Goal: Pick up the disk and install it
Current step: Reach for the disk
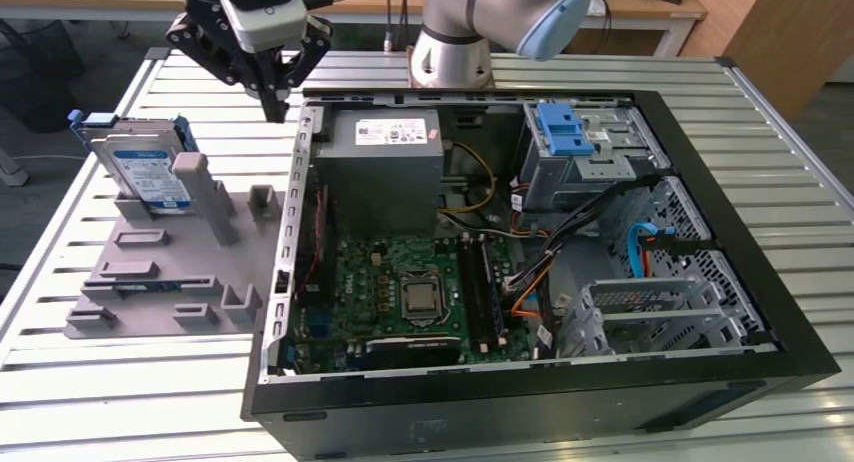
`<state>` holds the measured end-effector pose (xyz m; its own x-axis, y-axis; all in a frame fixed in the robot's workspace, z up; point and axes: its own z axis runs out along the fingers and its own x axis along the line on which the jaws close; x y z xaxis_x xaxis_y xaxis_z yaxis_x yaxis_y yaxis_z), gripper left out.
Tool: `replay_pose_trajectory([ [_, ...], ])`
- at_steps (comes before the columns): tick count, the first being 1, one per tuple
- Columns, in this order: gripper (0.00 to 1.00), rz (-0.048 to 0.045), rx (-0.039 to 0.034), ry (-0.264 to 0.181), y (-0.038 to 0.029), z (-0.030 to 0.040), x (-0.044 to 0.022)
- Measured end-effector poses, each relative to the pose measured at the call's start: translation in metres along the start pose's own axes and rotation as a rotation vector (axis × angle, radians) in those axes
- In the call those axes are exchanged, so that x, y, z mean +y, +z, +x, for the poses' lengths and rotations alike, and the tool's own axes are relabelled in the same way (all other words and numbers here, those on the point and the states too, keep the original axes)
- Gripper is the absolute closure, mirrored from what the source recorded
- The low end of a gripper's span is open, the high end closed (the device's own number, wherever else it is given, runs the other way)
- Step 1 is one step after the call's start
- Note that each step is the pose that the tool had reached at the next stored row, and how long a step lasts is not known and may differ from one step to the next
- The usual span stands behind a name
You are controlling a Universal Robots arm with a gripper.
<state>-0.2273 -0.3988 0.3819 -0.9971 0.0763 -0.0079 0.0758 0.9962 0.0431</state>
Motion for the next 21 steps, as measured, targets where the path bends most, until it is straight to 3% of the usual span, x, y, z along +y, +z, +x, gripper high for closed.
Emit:
replay_pose_trajectory([
  [21,0.89,0.0001,0.0005,0.000,0.0008,0.0078,-0.0006],
])
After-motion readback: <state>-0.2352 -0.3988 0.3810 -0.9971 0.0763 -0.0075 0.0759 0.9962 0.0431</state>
